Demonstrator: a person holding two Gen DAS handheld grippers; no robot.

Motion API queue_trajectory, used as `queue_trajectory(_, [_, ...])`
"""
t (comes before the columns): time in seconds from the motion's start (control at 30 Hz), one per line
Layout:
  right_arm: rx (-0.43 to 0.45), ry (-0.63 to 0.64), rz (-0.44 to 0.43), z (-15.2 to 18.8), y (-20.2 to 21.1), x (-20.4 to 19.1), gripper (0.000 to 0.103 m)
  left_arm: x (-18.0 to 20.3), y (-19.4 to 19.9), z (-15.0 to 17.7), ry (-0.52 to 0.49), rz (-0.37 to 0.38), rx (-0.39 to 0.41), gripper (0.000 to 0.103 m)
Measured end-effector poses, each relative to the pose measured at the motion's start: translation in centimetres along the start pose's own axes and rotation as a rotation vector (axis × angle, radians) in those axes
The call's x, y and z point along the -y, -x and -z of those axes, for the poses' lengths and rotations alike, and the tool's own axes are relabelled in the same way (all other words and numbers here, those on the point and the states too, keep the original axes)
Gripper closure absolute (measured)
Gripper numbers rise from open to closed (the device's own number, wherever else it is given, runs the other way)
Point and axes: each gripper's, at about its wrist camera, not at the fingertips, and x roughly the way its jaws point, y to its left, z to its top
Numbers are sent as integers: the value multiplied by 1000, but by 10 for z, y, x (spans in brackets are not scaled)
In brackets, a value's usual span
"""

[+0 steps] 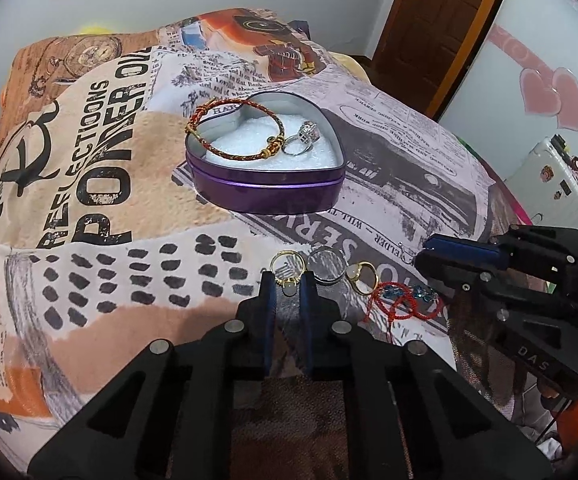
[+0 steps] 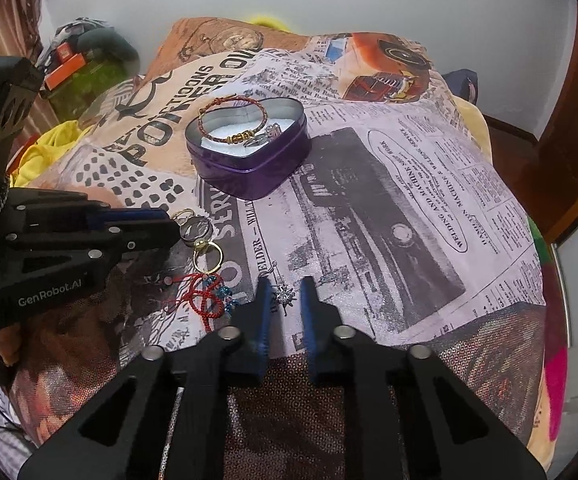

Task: Organize jewelry
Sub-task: 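Grasp a gold ring with the left tool while the right tool grasps a small silver ring, then carry both rings into the heart tin and open both tools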

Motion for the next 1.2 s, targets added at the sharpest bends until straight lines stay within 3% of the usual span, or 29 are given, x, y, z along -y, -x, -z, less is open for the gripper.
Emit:
queue_trajectory(0.07, [2, -4, -2, 0, 1, 0, 93, 1, 0, 0, -3, -2, 2, 98])
queue_trajectory(0.33, [23, -11, 5, -2, 11, -2, 94, 4, 10, 2, -1, -13, 23, 98])
queue_trajectory(1.2, [190, 14, 67, -38, 67, -10, 94, 3, 88, -13, -14, -54, 202, 98])
